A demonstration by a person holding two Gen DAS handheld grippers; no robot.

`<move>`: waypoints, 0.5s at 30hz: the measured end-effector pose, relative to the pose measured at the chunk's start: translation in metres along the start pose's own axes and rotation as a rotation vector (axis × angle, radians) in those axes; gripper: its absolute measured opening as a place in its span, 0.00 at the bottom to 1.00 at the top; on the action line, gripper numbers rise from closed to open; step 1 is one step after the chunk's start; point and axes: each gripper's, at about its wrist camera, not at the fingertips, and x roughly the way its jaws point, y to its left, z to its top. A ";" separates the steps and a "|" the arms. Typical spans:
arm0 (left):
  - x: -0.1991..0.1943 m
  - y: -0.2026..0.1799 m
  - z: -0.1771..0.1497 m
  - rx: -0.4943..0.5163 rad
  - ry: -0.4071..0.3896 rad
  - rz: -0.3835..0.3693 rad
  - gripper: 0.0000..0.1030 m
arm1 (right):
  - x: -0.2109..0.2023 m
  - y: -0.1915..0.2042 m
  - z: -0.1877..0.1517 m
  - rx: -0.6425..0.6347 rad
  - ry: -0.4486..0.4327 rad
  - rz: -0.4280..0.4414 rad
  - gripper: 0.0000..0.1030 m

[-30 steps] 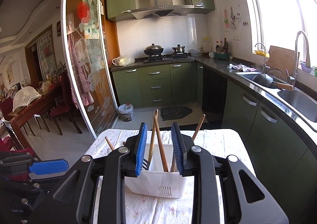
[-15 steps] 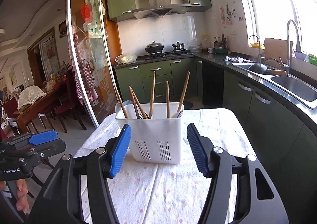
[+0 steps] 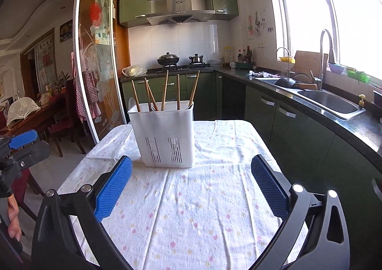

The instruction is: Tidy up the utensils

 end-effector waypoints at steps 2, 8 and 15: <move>-0.005 -0.002 -0.001 -0.003 0.003 -0.012 0.93 | -0.009 -0.001 -0.001 0.001 -0.007 -0.008 0.95; -0.013 -0.003 -0.004 -0.037 0.005 -0.027 0.93 | -0.026 -0.005 -0.001 0.011 -0.012 -0.021 0.96; -0.010 -0.009 -0.009 0.007 0.031 -0.022 0.93 | -0.025 -0.012 -0.001 0.047 -0.002 -0.011 0.96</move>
